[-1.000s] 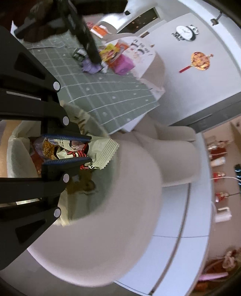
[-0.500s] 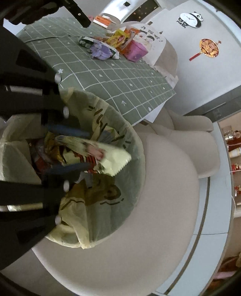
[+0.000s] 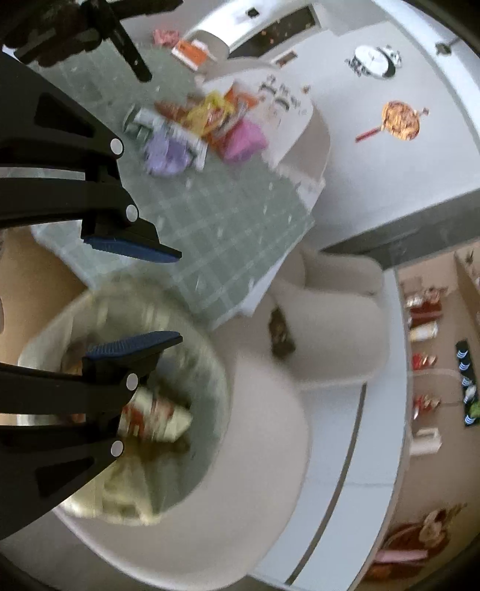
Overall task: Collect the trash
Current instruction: 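Open the right tool over the bin to drop the snack wrapper, then return the left tool to the table and grasp the pink-and-yellow chip bag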
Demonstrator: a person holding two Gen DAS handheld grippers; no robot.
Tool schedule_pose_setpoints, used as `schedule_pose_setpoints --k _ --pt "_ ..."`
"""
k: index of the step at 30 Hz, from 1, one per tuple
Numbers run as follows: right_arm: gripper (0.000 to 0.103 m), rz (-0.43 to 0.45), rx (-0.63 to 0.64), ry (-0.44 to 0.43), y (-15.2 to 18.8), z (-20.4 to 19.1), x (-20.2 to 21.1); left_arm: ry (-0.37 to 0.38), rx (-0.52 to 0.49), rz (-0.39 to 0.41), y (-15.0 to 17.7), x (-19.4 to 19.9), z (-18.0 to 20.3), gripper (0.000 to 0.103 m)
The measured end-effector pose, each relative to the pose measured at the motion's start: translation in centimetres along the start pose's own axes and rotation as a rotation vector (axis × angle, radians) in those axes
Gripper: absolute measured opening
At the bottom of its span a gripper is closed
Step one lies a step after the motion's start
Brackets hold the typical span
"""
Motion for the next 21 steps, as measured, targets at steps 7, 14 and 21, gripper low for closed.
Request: schedule_pose_setpoints --k 7,14,21 --pt "0.044 -0.006 0.116 -0.099 1.8 -9.8 -1.5 -0.012 0.026 0.034 -0.6 1.1 -7.3 0.049" --pt "0.047 -0.091 0.135 -0.161 4.8 -16.5 -4.0 0.014 -0.04 0.031 -1.3 0.1 -12.1 0.05" --pt "0.047 -0.175 0.164 -0.141 8.2 -19.1 -5.4 0.071 -0.185 0.037 -4.3 -3.2 -13.2 0.05"
Point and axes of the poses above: each gripper's, at about its wrist camera, not at the fingertips, and x roughly against the way its jaws point, z to its right, y to its underside, the point moved 6 cm from there along -x, roughly the way its jaws point, and after that the axes turned 10 degrees about -x, right-handed, at the moved point
